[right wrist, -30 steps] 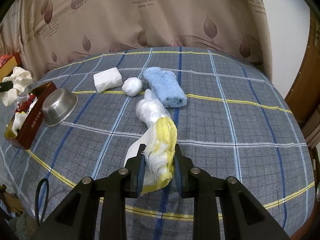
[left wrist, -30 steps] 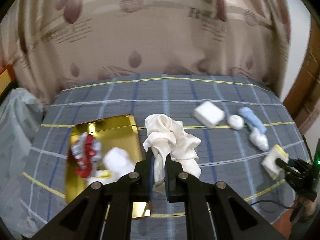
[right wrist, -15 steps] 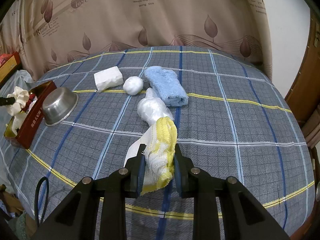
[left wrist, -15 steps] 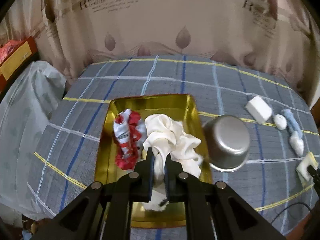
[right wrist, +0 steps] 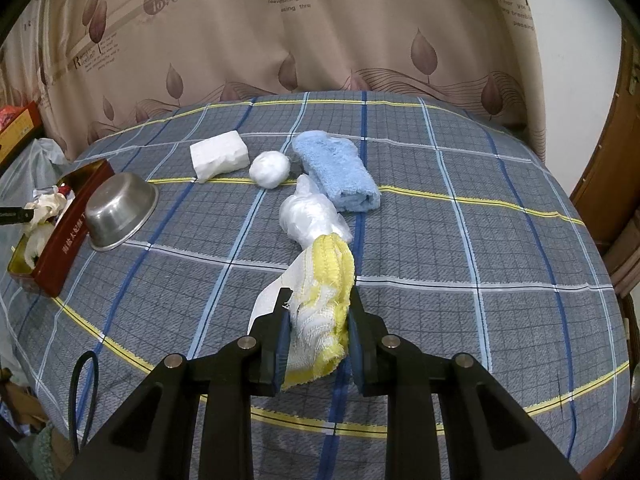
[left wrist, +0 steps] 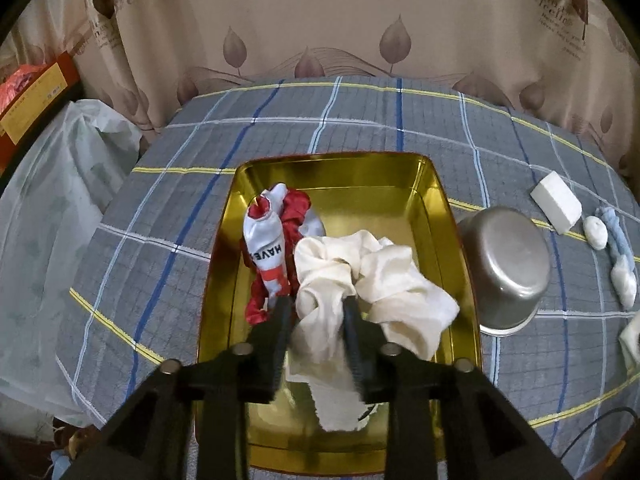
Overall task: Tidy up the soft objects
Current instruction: 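Carry the cream cloth into the gold tray and open left tool, then carry the yellow-trimmed cloth into the gold tray and open right tool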
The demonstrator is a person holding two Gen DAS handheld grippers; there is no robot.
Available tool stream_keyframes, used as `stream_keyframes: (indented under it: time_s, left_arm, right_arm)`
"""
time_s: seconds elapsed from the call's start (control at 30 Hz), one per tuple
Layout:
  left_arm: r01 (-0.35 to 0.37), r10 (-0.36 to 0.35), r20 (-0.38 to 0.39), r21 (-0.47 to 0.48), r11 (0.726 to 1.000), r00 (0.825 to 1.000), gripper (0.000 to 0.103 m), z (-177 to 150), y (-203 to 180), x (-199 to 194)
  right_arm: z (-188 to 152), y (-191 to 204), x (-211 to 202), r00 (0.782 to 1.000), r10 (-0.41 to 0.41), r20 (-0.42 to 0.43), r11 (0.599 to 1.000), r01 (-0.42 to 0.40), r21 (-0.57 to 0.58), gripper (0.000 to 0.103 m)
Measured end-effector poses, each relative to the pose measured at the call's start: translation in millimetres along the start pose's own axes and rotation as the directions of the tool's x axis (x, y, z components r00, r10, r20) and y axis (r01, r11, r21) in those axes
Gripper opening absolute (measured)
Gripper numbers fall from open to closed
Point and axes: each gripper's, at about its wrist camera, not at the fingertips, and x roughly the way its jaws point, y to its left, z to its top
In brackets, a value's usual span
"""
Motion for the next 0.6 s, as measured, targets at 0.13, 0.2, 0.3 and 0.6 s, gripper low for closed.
stream_keyframes:
  time_s: [0.13, 0.2, 0.3, 0.6]
  left_arm:
    - [-0.009, 0.009, -0.007, -0.004, 1.0, 1.0, 0.049, -0.5, 3.3, -4.4]
    - [-0.015, 0.015, -0.005, 0.001, 1.0, 1.0, 0.05, -1.9, 4.1, -8.0]
    - [-0.01, 0.01, 0.001, 0.008, 1.0, 1.0, 0.051, -4.8, 5.2, -15.1]
    - [0.002, -0.002, 0.033, 0.015, 1.0, 0.999, 0.057, -14.3, 11.7, -40.8]
  right_arm:
    - [0.1, 0.1, -0.4, 1.0, 0.0, 0.0, 1.0, 0.0, -0.001, 0.023]
    - [0.6, 1.2, -1.4, 1.0, -0.001, 0.001, 1.0, 0.001, -0.004, 0.023]
    - [1.6, 2.8, -2.7, 1.0, -0.002, 0.002, 1.0, 0.002, -0.007, 0.023]
    - [7.1, 15.2, -7.3, 1.0, -0.002, 0.012, 1.0, 0.002, -0.032, 0.023]
